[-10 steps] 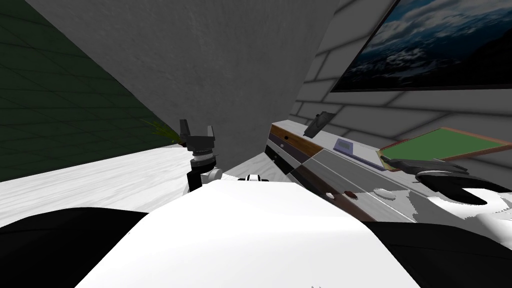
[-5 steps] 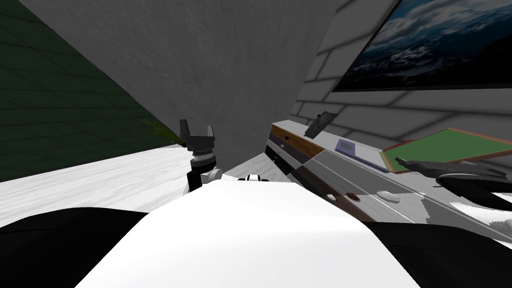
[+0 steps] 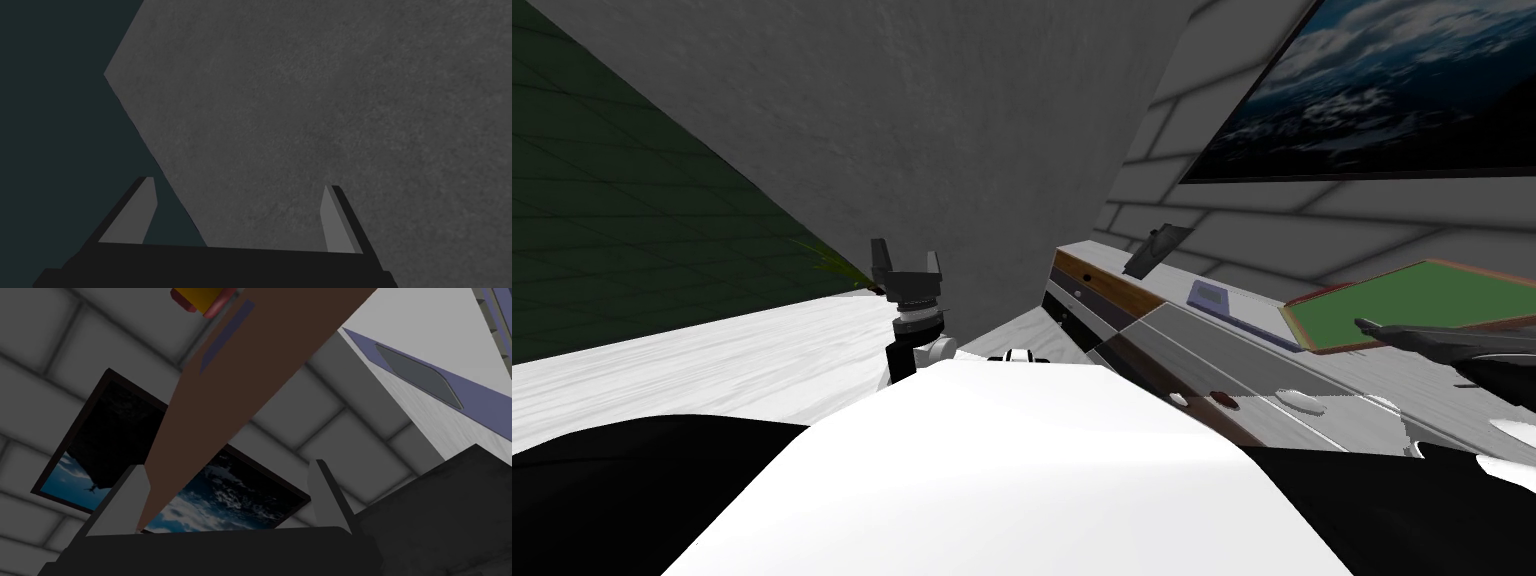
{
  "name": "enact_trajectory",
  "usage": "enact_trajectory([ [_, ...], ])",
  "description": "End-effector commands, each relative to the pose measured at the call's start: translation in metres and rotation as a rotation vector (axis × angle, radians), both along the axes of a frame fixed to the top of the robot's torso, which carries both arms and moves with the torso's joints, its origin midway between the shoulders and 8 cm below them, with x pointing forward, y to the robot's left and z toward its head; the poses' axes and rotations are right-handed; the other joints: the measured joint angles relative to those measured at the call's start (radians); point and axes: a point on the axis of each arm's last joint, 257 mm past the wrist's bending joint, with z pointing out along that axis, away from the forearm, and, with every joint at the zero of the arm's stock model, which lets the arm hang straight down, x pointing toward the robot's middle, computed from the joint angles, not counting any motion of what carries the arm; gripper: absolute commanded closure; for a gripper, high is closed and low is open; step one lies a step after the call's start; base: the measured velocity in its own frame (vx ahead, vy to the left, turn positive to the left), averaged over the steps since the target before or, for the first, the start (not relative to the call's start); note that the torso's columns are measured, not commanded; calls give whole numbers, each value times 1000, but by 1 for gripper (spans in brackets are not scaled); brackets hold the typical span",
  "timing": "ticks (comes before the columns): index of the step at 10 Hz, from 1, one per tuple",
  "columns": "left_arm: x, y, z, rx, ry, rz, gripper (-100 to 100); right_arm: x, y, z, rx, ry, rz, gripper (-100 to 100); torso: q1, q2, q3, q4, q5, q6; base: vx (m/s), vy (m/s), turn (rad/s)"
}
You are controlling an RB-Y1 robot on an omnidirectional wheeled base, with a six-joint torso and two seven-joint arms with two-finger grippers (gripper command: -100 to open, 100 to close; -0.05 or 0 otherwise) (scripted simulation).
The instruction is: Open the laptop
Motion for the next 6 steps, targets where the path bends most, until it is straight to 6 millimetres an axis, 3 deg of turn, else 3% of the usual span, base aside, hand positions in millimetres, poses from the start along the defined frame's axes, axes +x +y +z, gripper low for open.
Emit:
enact_trajectory([
  [1, 0, 0, 0, 0, 0, 0, 0, -19, -10, 20, -38, 27, -46, -100, 1, -1, 0, 0, 0, 0, 47, 9, 2],
  [4, 0, 0, 0, 0, 0, 0, 0, -11, -10, 17, -29, 28, -56, -100, 0, 2, 1, 1, 0, 0, -7, -7, 30],
  [6, 0, 0, 0, 0, 0, 0, 0, -4, -11, 15, -21, 35, -67, -100, -2, 5, 3, 1, -1, -1, -116, -48, 84],
])
